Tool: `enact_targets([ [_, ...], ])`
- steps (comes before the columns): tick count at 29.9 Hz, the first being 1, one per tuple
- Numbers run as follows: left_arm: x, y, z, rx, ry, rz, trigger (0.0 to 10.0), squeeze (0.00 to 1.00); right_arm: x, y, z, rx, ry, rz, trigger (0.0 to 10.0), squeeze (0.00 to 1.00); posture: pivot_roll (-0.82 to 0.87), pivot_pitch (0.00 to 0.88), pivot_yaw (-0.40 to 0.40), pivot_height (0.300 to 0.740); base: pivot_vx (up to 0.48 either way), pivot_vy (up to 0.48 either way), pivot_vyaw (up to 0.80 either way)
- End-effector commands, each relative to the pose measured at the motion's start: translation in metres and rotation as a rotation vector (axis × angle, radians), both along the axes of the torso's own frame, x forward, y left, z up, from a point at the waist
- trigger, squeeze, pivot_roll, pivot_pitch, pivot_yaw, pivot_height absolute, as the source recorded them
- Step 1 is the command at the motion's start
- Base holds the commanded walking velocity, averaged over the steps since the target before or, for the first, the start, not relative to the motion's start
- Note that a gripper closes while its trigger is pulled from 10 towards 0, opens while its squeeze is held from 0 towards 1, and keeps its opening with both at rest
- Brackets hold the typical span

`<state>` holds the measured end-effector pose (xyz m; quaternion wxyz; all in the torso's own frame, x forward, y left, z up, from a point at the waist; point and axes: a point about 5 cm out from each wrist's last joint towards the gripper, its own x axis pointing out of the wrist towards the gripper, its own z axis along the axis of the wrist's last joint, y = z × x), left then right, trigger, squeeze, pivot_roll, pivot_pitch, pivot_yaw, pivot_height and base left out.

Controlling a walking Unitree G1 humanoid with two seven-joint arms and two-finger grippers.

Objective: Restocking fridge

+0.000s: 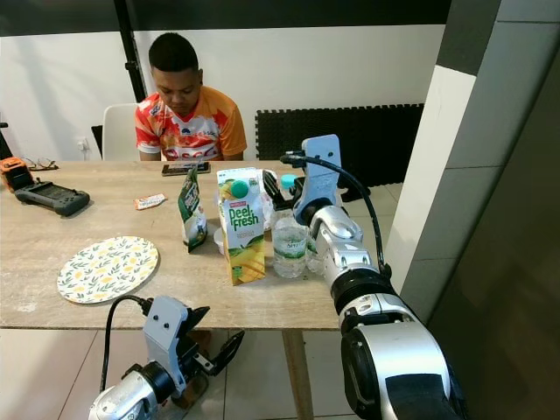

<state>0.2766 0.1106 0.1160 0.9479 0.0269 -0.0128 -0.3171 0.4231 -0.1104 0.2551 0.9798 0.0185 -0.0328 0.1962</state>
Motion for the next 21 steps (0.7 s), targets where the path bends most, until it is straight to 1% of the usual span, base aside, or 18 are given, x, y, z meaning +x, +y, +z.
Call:
enact_targets([
  [1, 0.001, 0.001, 0.003, 0.000, 0.003, -0.007, 10.0, 0.00, 0.001, 0.002, -0.002, -0.035, 0.038, 0.005, 10.0, 0.00, 0.02, 0.119, 0.020, 0.740, 0.000, 0.000, 0.00],
  [3, 0.002, -0.003, 0.010, -0.018, -0.007, -0.022, 10.0, 0.00, 0.002, 0.001, 0.000, -0.025, 0.047, -0.013, 10.0, 0.00, 0.02, 0.127, 0.019, 0.740, 0.000, 0.000, 0.00],
  [5, 0.002, -0.006, 0.013, -0.019, -0.016, -0.034, 10.0, 0.00, 0.002, 0.001, 0.003, -0.015, 0.046, -0.026, 10.0, 0.00, 0.03, 0.131, 0.018, 0.740, 0.000, 0.000, 0.00],
  [10, 0.001, -0.007, 0.015, -0.015, -0.026, -0.042, 10.0, 0.00, 0.003, -0.001, 0.007, 0.002, 0.042, -0.039, 10.0, 0.00, 0.02, 0.126, 0.010, 0.740, 0.000, 0.000, 0.00],
  [11, 0.000, -0.007, 0.015, -0.011, -0.027, -0.044, 10.0, 0.00, 0.003, -0.002, 0.007, -0.001, 0.044, -0.039, 10.0, 0.00, 0.01, 0.124, -0.002, 0.740, 0.000, 0.000, 0.00],
  [13, 0.000, -0.007, 0.015, -0.008, -0.028, -0.046, 10.0, 0.00, 0.003, -0.002, 0.007, -0.004, 0.045, -0.039, 10.0, 0.00, 0.01, 0.124, -0.002, 0.740, 0.000, 0.000, 0.00],
  [14, 0.000, -0.008, 0.015, 0.000, -0.031, -0.052, 10.0, 0.00, 0.003, -0.003, 0.008, -0.012, 0.042, -0.038, 10.0, 0.00, 0.02, 0.103, -0.007, 0.740, 0.000, 0.000, 0.00],
  [16, -0.001, -0.008, 0.015, 0.006, -0.034, -0.056, 10.0, 0.00, 0.003, -0.004, 0.008, -0.018, 0.041, -0.037, 10.0, 0.00, 0.02, 0.103, -0.007, 0.740, 0.000, 0.000, 0.00],
  [17, -0.001, -0.008, 0.016, 0.009, -0.037, -0.060, 10.0, 0.00, 0.004, -0.007, 0.011, -0.021, 0.039, -0.044, 10.0, 0.00, 0.00, 0.077, -0.013, 0.740, 0.000, 0.000, 0.00],
  [19, -0.001, -0.009, 0.016, 0.004, -0.035, -0.058, 10.0, 0.00, 0.004, -0.008, 0.012, -0.023, 0.040, -0.046, 10.0, 0.00, 0.00, 0.077, -0.013, 0.740, 0.000, 0.000, 0.00],
  [21, 0.000, -0.011, 0.018, 0.002, -0.039, -0.059, 10.0, 0.00, 0.004, -0.010, 0.012, -0.058, 0.051, -0.057, 10.0, 0.00, 0.01, 0.074, -0.017, 0.740, 0.000, 0.000, 0.00],
])
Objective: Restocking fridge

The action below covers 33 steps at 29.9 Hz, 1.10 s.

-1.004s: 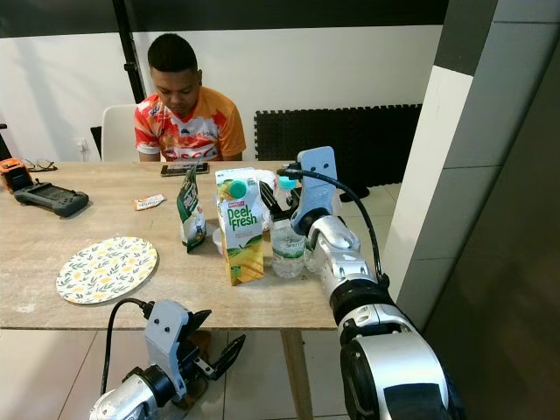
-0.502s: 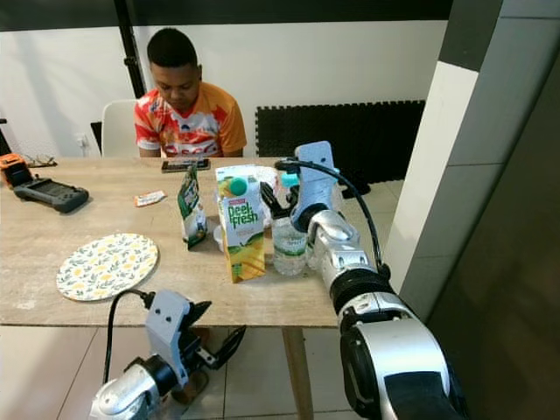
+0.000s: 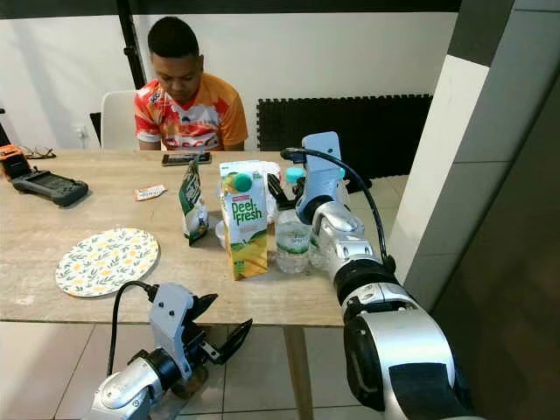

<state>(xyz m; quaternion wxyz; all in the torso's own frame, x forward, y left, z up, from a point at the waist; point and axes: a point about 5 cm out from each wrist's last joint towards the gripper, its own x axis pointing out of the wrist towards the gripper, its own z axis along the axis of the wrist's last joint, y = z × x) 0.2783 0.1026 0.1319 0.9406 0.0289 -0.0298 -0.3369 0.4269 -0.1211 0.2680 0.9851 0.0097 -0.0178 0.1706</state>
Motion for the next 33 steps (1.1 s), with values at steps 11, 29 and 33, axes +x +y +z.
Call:
enact_targets([
  [11, -0.005, -0.007, 0.001, -0.007, 0.000, -0.015, 10.0, 0.00, 0.000, -0.005, -0.015, -0.067, 0.094, -0.007, 10.0, 0.00, 0.01, 0.070, -0.008, 0.740, 0.000, 0.000, 0.00],
  [29, -0.007, -0.004, -0.003, 0.026, 0.013, -0.001, 10.0, 0.00, -0.003, 0.003, -0.029, -0.029, 0.168, 0.026, 1.2, 0.00, 0.02, 0.073, -0.012, 0.740, 0.000, 0.000, 0.00],
  [33, -0.007, -0.004, -0.003, 0.026, 0.013, 0.000, 10.0, 0.00, -0.003, 0.004, -0.030, -0.022, 0.174, 0.031, 0.0, 0.00, 0.03, 0.073, -0.011, 0.740, 0.000, 0.000, 0.00],
])
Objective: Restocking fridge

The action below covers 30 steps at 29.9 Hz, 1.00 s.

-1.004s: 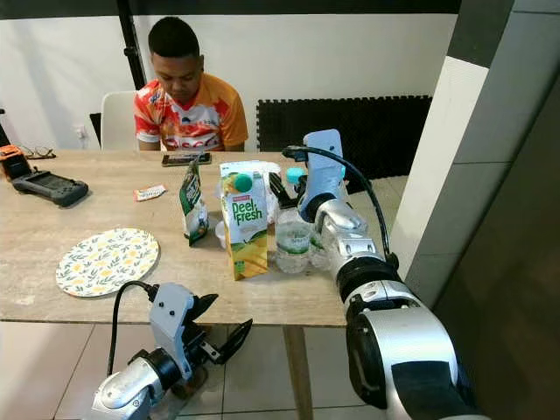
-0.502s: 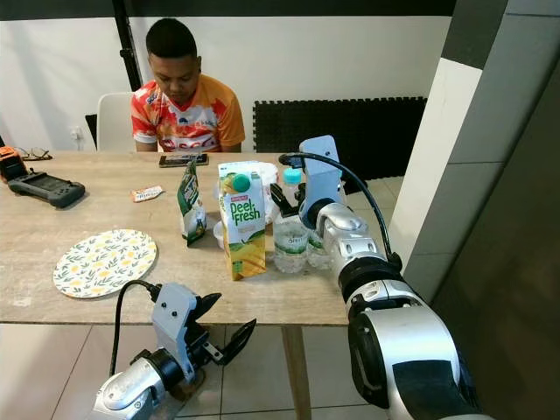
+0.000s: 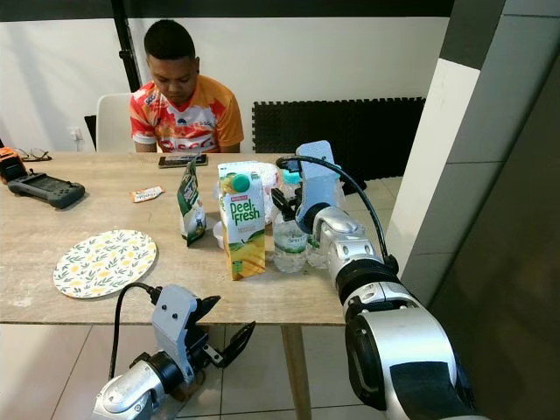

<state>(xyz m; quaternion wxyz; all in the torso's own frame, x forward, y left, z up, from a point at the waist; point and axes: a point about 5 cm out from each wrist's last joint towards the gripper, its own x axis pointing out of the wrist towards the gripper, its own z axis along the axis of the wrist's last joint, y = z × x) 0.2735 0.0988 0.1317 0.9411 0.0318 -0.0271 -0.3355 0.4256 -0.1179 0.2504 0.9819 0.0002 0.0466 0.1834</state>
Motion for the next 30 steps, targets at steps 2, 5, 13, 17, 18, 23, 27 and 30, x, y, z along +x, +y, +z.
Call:
enact_targets([
  [2, -0.002, 0.000, -0.003, 0.021, 0.009, -0.003, 10.0, 0.00, -0.002, 0.000, -0.013, 0.024, 0.053, 0.000, 0.0, 0.00, 0.03, 0.072, -0.009, 0.740, 0.000, 0.000, 0.00],
  [5, -0.002, 0.000, -0.003, 0.022, 0.009, -0.003, 10.0, 0.00, -0.002, 0.000, -0.013, 0.027, 0.053, -0.001, 0.0, 0.00, 0.03, 0.071, -0.008, 0.740, 0.000, 0.000, 0.00],
  [13, -0.001, -0.001, -0.003, 0.028, 0.008, -0.011, 10.0, 0.00, -0.001, -0.006, -0.008, 0.068, 0.033, -0.004, 0.0, 0.00, 0.03, 0.068, -0.006, 0.740, 0.000, 0.000, 0.00],
  [17, -0.001, 0.000, -0.002, 0.028, 0.006, -0.008, 10.0, 0.00, -0.001, -0.007, 0.002, 0.066, 0.010, 0.056, 0.0, 0.00, 0.03, 0.067, -0.011, 0.740, 0.000, 0.000, 0.00],
  [18, -0.001, 0.001, -0.002, 0.027, 0.006, -0.007, 10.0, 0.00, -0.001, -0.008, 0.003, 0.060, 0.007, 0.069, 0.0, 0.00, 0.03, 0.067, -0.011, 0.740, 0.000, 0.000, 0.00],
  [23, -0.004, 0.006, -0.003, 0.029, 0.009, 0.000, 10.0, 0.00, -0.006, -0.019, 0.017, -0.013, 0.010, 0.243, 0.0, 0.00, 0.03, 0.067, -0.015, 0.740, 0.000, 0.000, 0.00],
  [27, -0.008, 0.009, -0.005, 0.030, 0.025, -0.022, 10.0, 0.00, -0.012, -0.031, 0.027, -0.090, 0.009, 0.382, 0.0, 0.00, 0.03, 0.069, -0.008, 0.740, 0.000, 0.000, 0.00],
  [30, -0.012, 0.009, -0.006, 0.034, 0.035, -0.052, 10.0, 0.00, -0.017, -0.041, 0.035, -0.119, -0.008, 0.442, 0.0, 0.00, 0.03, 0.069, -0.001, 0.740, 0.000, 0.000, 0.00],
])
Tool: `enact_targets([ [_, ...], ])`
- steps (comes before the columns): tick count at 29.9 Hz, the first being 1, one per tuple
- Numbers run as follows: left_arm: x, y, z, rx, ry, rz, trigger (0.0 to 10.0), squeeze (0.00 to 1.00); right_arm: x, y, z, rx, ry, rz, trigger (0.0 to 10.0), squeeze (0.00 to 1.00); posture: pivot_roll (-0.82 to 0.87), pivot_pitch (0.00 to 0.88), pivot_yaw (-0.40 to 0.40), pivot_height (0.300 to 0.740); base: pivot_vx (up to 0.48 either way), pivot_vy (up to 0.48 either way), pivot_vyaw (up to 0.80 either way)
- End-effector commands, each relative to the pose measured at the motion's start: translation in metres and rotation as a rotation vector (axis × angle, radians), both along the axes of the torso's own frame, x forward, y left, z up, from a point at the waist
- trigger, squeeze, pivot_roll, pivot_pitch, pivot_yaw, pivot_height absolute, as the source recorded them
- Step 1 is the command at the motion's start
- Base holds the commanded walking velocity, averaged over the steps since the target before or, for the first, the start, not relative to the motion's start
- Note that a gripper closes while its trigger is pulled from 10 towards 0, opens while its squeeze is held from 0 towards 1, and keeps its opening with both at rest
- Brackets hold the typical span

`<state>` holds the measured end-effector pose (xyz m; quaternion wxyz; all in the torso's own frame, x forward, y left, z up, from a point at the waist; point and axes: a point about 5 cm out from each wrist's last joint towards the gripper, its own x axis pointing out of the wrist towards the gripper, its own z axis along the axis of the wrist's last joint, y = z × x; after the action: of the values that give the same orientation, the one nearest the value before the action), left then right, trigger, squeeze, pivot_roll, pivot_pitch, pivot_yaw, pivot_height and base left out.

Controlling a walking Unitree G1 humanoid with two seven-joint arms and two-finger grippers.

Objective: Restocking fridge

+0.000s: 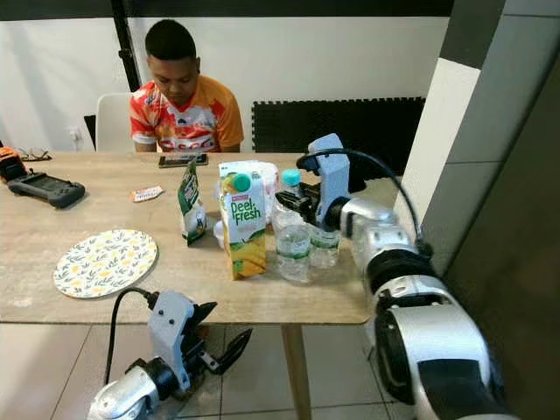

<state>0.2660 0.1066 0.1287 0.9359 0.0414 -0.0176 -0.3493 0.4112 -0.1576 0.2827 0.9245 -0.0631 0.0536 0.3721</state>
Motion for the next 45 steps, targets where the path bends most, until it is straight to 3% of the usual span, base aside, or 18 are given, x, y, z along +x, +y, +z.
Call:
enact_targets([
  [1, -0.005, 0.002, -0.003, 0.010, 0.026, -0.034, 10.0, 0.00, -0.005, -0.003, 0.006, 0.006, -0.007, 0.071, 0.0, 0.00, 0.03, 0.070, 0.006, 0.740, 0.000, 0.000, 0.00],
  [3, -0.007, 0.003, -0.002, 0.014, 0.031, -0.045, 10.0, 0.00, -0.008, -0.005, 0.010, 0.025, -0.009, 0.102, 0.0, 0.00, 0.03, 0.070, 0.006, 0.740, 0.000, 0.000, 0.00],
  [6, -0.013, 0.012, -0.007, 0.053, 0.057, -0.063, 10.0, 0.00, -0.027, -0.004, 0.016, 0.110, -0.019, 0.317, 0.0, 0.00, 0.03, 0.070, 0.006, 0.740, 0.000, 0.000, 0.00],
  [7, -0.013, 0.012, -0.007, 0.053, 0.057, -0.063, 10.0, 0.00, -0.027, -0.004, 0.016, 0.110, -0.019, 0.317, 0.0, 0.00, 0.03, 0.070, 0.006, 0.740, 0.000, 0.000, 0.00],
  [9, -0.014, 0.026, -0.014, 0.090, 0.078, -0.032, 10.0, 0.00, -0.047, -0.002, 0.011, 0.164, -0.007, 0.507, 0.0, 0.00, 0.03, 0.073, 0.019, 0.740, 0.000, 0.000, 0.00],
  [10, -0.014, 0.026, -0.014, 0.090, 0.078, -0.032, 10.0, 0.00, -0.047, -0.002, 0.011, 0.164, -0.007, 0.507, 0.0, 0.00, 0.03, 0.073, 0.019, 0.740, 0.000, 0.000, 0.00],
  [11, -0.014, 0.043, -0.020, 0.121, 0.096, 0.016, 10.0, 0.00, -0.067, 0.002, 0.003, 0.217, 0.034, 0.674, 0.0, 0.00, 0.03, 0.078, 0.021, 0.740, 0.000, 0.000, 0.00],
  [16, -0.016, 0.060, -0.027, 0.154, 0.125, 0.058, 10.0, 0.00, -0.082, 0.009, -0.012, 0.252, 0.107, 0.779, 0.0, 0.00, 0.04, 0.080, 0.022, 0.740, 0.000, 0.000, 0.00],
  [19, -0.019, 0.077, -0.037, 0.200, 0.158, 0.109, 10.0, 0.00, -0.095, 0.021, -0.037, 0.239, 0.208, 0.830, 0.0, 0.00, 0.04, 0.085, 0.024, 0.740, 0.000, 0.000, 0.00],
  [22, -0.017, 0.082, -0.040, 0.218, 0.157, 0.153, 10.0, 0.00, -0.098, 0.026, -0.049, 0.218, 0.247, 0.829, 0.0, 0.00, 0.04, 0.087, 0.025, 0.740, 0.000, 0.000, 0.00],
  [25, -0.015, 0.092, -0.052, 0.245, 0.177, 0.260, 10.0, 0.00, -0.112, 0.039, -0.097, 0.112, 0.380, 0.805, 0.0, 0.00, 0.05, 0.090, 0.025, 0.740, 0.000, 0.000, 0.00],
  [26, -0.015, 0.092, -0.052, 0.245, 0.177, 0.260, 10.0, 0.00, -0.112, 0.039, -0.097, 0.112, 0.380, 0.805, 0.0, 0.00, 0.05, 0.090, 0.025, 0.740, 0.000, 0.000, 0.00],
  [27, -0.016, 0.094, -0.063, 0.245, 0.219, 0.295, 10.0, 0.00, -0.118, 0.044, -0.124, 0.061, 0.426, 0.766, 0.0, 0.00, 0.05, 0.092, 0.027, 0.740, 0.000, 0.000, 0.00],
  [29, -0.016, 0.094, -0.067, 0.245, 0.239, 0.304, 10.0, 0.00, -0.118, 0.046, -0.133, 0.045, 0.436, 0.747, 0.0, 0.00, 0.05, 0.092, 0.025, 0.740, 0.000, 0.000, 0.00],
  [36, -0.008, 0.101, -0.097, 0.291, 0.373, 0.451, 10.0, 0.00, -0.124, 0.045, -0.212, -0.122, 0.534, 0.504, 0.0, 0.00, 0.05, 0.092, 0.018, 0.740, 0.000, 0.000, 0.00],
  [40, -0.005, 0.101, -0.102, 0.292, 0.397, 0.481, 10.0, 0.00, -0.128, 0.044, -0.227, -0.147, 0.556, 0.463, 0.0, 0.00, 0.05, 0.093, 0.016, 0.740, 0.000, 0.000, 0.00],
  [43, -0.002, 0.103, -0.118, 0.286, 0.472, 0.553, 10.0, 0.00, -0.136, 0.038, -0.264, -0.215, 0.534, 0.262, 0.0, 0.00, 0.04, 0.091, 0.032, 0.740, 0.000, 0.000, 0.00],
  [45, -0.002, 0.104, -0.122, 0.286, 0.487, 0.565, 10.0, 0.00, -0.137, 0.037, -0.271, -0.231, 0.516, 0.215, 0.0, 0.00, 0.04, 0.090, 0.034, 0.740, 0.000, 0.000, 0.00],
])
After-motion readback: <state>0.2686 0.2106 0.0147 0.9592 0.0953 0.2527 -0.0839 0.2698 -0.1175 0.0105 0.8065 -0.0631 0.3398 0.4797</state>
